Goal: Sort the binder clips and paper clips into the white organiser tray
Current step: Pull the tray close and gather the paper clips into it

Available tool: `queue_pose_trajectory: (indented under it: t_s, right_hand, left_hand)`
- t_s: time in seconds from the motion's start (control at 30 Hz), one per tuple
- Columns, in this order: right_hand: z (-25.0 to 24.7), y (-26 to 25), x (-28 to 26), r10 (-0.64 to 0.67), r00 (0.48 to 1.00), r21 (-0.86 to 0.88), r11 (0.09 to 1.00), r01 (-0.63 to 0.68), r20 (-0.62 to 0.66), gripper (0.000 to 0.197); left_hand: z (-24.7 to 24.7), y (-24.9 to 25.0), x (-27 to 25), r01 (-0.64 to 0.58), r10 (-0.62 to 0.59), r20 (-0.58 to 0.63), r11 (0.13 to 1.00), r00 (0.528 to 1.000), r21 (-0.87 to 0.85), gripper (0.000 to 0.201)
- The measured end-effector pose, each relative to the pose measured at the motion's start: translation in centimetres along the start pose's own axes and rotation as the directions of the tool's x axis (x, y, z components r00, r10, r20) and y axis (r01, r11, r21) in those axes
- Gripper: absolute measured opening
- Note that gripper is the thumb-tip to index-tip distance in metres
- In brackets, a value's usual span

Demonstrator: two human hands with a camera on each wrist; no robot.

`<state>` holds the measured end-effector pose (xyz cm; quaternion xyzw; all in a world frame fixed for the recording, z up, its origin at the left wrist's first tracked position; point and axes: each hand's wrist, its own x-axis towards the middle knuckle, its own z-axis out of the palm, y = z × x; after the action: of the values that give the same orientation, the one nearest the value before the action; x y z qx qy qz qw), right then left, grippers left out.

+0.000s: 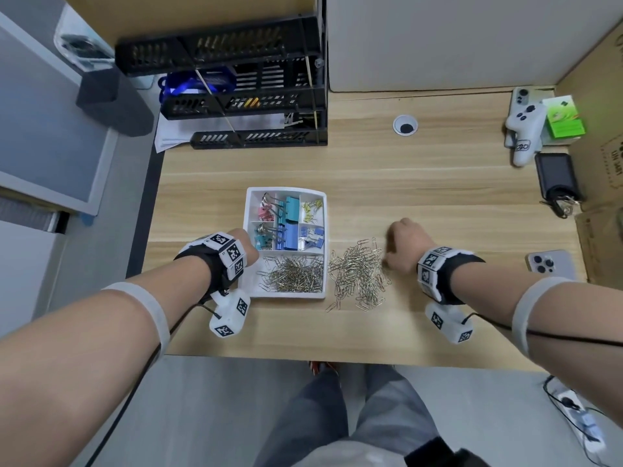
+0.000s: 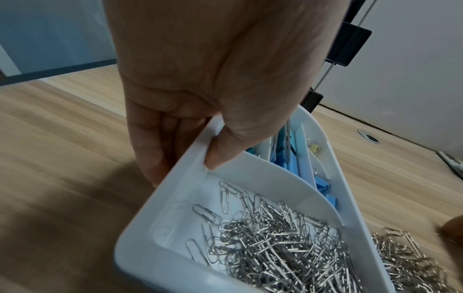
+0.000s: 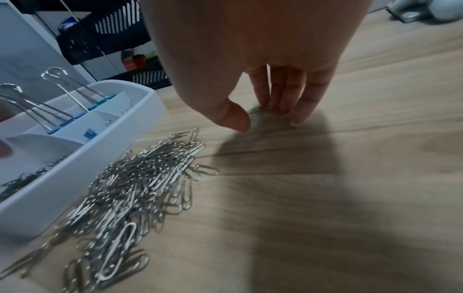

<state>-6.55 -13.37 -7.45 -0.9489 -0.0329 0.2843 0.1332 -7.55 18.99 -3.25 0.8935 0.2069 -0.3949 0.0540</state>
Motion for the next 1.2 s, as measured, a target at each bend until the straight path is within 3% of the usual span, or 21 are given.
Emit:
queue_pose_trajectory:
  t_s: [0.13,0.23,0.33,0.43,0.53,0.6,0.93,1.03,1.2]
  right_hand:
    - [1.7,-2.0,-0.8,-0.162,0.981,0.066,0.986,0.156,0.108,0.044]
    - [2.0,-2.4,-1.2,-0.205,0.974,0.075,0.977,0.198,0.097,0.055]
    - [1.8,-2.6,-1.6,-0.194,0.981,0.059,0.979,0.195,-0.01,0.078]
    - [2.0,-3.5,-2.0,-0.187,0.982,-0.047,0.981,0.188,0.019,0.109]
    - [3.2,-4.6,-2.1,-0.188,0.98,-0.126,0.973,0.194,0.059,0.123]
    - [4.2,-4.9,-2.3,-0.187,0.981,-0.12,0.974,0.191,0.042,0.116]
    - [4.9,-4.4,-1.8,-0.23,0.972,0.068,0.97,0.233,-0.047,0.043]
    - [5.0,-4.7,-1.9,-0.22,0.974,0.107,0.969,0.223,-0.046,0.047]
    - [5.1,-5.1,-2.1,-0.233,0.971,0.105,0.966,0.237,-0.05,0.083]
  left_hand:
    - [0.0,0.3,-0.4,-0.004,0.004,-0.011,1.0,1.0,-0.004,0.013]
    - [0.3,0.3,-0.7,0.001,-0.001,-0.023,1.0,1.0,-0.008,0.017]
    - [0.6,0.3,-1.0,-0.005,0.004,-0.033,1.0,0.999,-0.019,0.02]
    - [0.8,0.3,-1.2,-0.013,0.011,-0.031,0.999,0.999,-0.043,0.018]
    - [1.0,0.3,-1.3,-0.02,0.018,-0.033,0.998,0.999,-0.057,0.019]
    - [1.2,0.3,-1.3,-0.019,0.016,-0.036,0.997,0.999,-0.069,0.021]
    - [1.3,0.4,-1.0,-0.016,0.014,-0.029,0.997,0.999,-0.073,0.023]
    - [1.4,0.3,-0.8,-0.01,0.008,-0.028,0.998,1.0,-0.063,0.022]
    - [1.5,0.2,-0.6,-0.011,0.009,-0.034,0.998,0.999,-0.06,0.022]
